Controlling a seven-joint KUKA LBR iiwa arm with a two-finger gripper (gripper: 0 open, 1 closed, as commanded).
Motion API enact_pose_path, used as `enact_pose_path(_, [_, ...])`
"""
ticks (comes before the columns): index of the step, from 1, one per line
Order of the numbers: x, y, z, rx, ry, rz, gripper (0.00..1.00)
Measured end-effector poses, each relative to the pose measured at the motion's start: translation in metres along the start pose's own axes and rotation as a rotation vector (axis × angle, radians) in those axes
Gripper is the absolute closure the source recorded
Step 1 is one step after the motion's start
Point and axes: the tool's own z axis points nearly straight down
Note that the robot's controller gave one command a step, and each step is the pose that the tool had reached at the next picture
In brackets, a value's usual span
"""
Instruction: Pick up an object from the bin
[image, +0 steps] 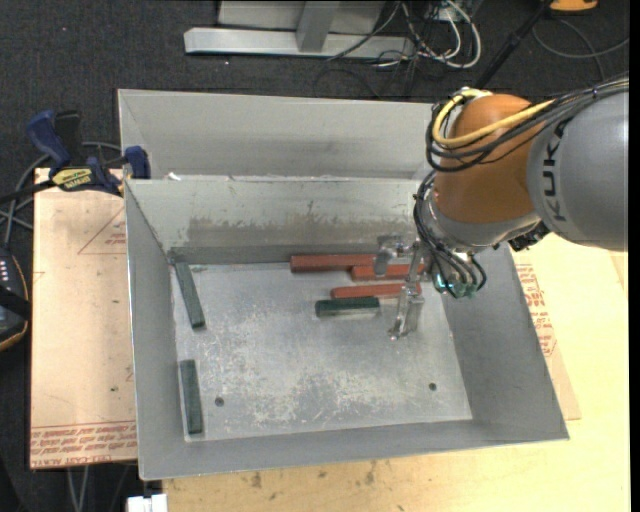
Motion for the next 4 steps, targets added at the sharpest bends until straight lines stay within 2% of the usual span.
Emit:
enact_pose_path(1, [-0.057,-0.013,0.102,-0.001,-0.019,0.059,0.0])
enact_pose_path(2, [-0.011,0.063,0.097,-0.002,-0.015,-0.04,0.0])
enact_pose_path(3, [-0.034,0.18,0.097,-0.004,-0.015,-0.038,0.0])
enact_pose_path(4, [-0.054,0.235,0.088,-0.004,-0.014,-0.024,0.0])
